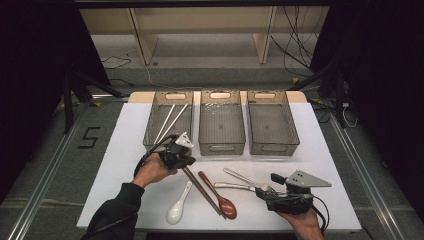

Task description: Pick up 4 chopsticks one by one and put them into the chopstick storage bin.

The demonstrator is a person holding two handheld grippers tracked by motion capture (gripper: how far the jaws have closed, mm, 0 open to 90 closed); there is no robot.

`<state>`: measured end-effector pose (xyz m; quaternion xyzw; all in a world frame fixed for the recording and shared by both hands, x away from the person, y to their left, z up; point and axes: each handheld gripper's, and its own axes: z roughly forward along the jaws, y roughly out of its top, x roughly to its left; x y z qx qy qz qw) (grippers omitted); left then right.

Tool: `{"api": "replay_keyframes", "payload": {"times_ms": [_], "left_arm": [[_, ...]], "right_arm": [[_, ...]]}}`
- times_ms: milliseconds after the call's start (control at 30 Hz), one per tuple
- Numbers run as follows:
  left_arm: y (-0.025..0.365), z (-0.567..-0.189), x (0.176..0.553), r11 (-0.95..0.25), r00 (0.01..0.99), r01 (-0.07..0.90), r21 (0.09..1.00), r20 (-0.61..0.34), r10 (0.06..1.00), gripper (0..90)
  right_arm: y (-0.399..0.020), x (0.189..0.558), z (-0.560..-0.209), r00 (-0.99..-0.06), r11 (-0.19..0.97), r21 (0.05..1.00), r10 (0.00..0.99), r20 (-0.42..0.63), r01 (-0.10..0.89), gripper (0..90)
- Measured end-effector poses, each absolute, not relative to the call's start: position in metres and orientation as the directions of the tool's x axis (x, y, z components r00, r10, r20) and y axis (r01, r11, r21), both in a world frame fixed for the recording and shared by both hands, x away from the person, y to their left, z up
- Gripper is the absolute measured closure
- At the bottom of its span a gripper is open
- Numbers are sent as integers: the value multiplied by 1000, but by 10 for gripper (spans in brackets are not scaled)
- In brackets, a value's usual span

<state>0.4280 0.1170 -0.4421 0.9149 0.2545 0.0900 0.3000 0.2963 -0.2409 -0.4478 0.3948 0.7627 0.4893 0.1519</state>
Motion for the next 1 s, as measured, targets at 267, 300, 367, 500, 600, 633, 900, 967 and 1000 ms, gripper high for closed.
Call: {"api": "replay_keyframes", "payload": {"times_ms": [267,300,367,500,600,633,900,967,1000], "left_arm": [[118,-461,435,-692,845,437,574,0,534,891],[118,-463,436,-693,845,442,570,-4,535,891],[118,-466,436,-698,845,444,562,-5,534,891],[120,-471,438,-696,837,459,552,-6,547,891],[120,-474,439,-698,834,469,542,-11,552,891],[121,-474,439,-698,833,471,540,-12,553,891],[124,-472,438,-712,831,483,510,-12,556,891],[124,-472,437,-713,827,493,498,-15,561,891],[125,-471,437,-720,830,493,488,-15,558,891]], "right_arm": [[-241,296,-448,-644,212,866,750,154,453,239],[-241,296,-448,-643,212,866,750,154,454,239],[-241,296,-448,-643,211,866,750,154,454,239],[-241,296,-448,-643,210,866,750,155,454,239],[-241,297,-448,-644,211,866,750,154,454,239],[-241,297,-448,-643,211,866,750,154,454,239],[-241,296,-448,-642,210,866,751,155,454,239],[-241,296,-448,-641,209,865,751,156,455,239],[-242,296,-448,-641,208,866,751,156,455,239]]}}
